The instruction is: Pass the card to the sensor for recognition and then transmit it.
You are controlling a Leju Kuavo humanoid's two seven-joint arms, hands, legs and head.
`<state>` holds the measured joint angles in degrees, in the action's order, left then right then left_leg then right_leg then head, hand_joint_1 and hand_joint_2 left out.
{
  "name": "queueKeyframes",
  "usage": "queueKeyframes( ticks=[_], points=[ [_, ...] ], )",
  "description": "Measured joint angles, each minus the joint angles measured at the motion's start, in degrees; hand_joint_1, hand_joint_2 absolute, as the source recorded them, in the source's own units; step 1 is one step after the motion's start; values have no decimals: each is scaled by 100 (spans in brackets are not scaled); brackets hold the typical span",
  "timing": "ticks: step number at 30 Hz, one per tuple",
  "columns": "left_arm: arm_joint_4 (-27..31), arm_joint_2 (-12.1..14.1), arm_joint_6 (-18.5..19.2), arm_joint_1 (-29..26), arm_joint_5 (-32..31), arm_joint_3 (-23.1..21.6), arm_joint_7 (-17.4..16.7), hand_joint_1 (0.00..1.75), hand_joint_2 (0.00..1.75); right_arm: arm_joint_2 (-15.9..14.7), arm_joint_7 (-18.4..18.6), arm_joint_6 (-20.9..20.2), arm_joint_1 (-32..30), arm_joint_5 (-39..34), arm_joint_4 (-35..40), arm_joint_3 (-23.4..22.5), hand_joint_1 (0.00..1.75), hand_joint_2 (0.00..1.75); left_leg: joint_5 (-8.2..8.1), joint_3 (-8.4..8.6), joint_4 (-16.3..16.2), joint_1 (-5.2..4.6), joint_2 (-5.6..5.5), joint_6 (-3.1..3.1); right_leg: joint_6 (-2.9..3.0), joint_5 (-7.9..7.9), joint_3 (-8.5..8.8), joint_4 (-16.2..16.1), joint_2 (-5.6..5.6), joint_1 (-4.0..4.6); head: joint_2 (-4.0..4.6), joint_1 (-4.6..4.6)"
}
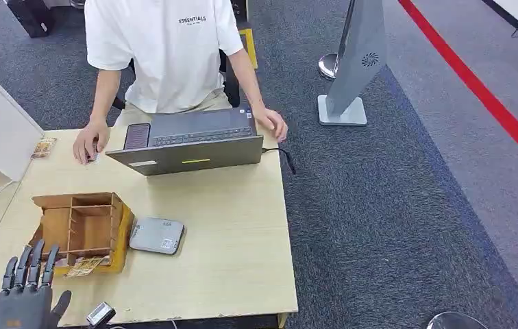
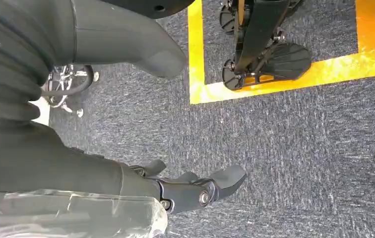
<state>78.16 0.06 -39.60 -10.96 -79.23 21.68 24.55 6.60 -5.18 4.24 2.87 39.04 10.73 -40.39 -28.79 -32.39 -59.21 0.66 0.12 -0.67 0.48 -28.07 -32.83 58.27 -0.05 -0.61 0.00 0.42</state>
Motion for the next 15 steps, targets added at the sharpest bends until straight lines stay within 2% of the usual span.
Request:
queueKeyframes(
  ticks=[15],
  points=[
    [-140,-90,0,52,0,131,66,0,175,0,0,-4,1,17,0,0,0,175,0,1,0,0,0,0,0,0,0,0,0,0,0,2]
  ],
)
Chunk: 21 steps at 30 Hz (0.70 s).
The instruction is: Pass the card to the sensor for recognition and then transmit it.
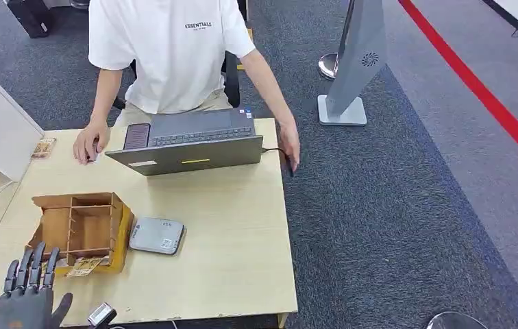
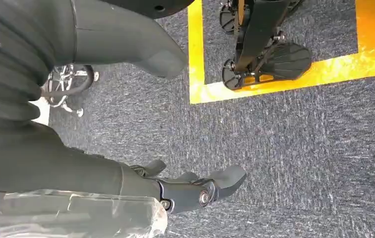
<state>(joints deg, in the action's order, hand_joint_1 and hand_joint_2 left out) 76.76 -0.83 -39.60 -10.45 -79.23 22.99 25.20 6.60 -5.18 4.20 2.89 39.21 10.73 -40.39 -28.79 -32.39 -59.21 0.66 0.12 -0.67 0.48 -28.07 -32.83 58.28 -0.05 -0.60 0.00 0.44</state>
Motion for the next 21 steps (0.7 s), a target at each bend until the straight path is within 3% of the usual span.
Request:
queueKeyframes(
  ticks=[6,11,21],
  points=[
    [-223,-66,0,270,-42,521,575,0,175,-2,-7,-28,2,112,2,0,0,175,0,0,0,0,0,0,0,0,0,0,0,0,0,0],
    [-337,-188,0,388,-136,837,859,0,175,-9,9,-33,3,173,2,0,0,175,1,1,0,0,0,0,0,0,0,0,0,0,0,-2],
    [-356,-479,0,475,-247,940,1392,0,175,-11,18,-92,6,282,15,0,0,175,0,2,-2,-1,0,0,0,0,0,-1,0,-1,0,-2]
  ],
)
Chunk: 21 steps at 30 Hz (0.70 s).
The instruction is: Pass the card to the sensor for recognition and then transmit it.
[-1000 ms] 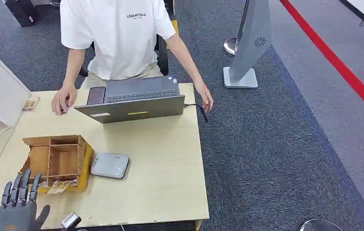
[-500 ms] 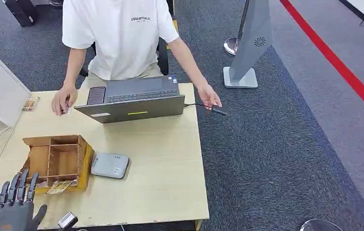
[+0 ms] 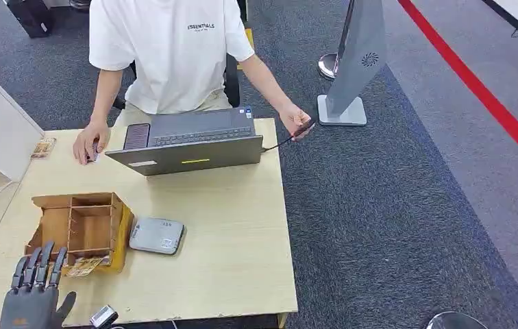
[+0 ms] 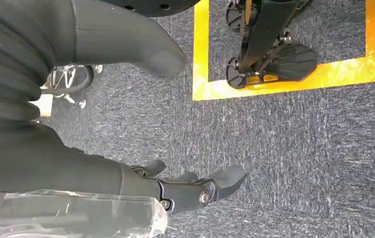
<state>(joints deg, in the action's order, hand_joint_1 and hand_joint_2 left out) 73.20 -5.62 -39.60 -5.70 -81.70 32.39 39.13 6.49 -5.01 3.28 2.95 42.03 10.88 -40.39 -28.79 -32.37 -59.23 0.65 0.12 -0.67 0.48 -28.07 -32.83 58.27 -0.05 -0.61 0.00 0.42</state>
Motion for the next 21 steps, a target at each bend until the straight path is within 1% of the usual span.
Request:
queueKeyframes(
  ticks=[4,7,21],
  points=[
    [28,-52,-2,-6,55,-2,94,0,175,0,0,-2,3,26,0,0,0,175,0,1,0,1,0,0,0,0,0,0,0,0,0,2],
    [133,-74,-2,-13,153,-42,94,0,175,0,0,-9,4,76,2,0,0,175,0,1,0,1,0,0,0,0,0,1,0,1,0,2],
    [356,-103,-2,-29,188,-265,94,0,175,-2,-4,-15,8,138,4,0,0,175,0,0,0,0,0,0,0,1,0,0,0,0,0,0]
  ],
)
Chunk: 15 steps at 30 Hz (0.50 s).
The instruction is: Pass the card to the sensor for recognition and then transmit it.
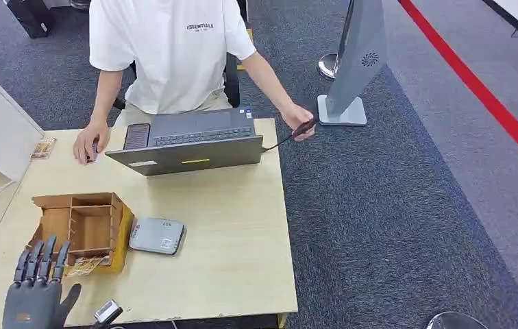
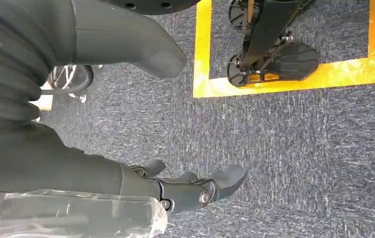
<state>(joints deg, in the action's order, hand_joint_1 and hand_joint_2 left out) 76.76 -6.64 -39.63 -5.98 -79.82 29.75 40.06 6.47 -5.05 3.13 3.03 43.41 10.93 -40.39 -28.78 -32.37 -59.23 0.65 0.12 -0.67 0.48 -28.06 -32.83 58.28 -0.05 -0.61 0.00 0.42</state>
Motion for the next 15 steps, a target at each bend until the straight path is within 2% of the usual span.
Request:
queueKeyframes(
  ticks=[15],
  points=[
    [13,0,0,1,17,-11,-2,0,175,0,9,-2,0,55,2,0,0,175,0,0,0,0,0,0,0,0,0,0,0,0,0,0]
  ],
)
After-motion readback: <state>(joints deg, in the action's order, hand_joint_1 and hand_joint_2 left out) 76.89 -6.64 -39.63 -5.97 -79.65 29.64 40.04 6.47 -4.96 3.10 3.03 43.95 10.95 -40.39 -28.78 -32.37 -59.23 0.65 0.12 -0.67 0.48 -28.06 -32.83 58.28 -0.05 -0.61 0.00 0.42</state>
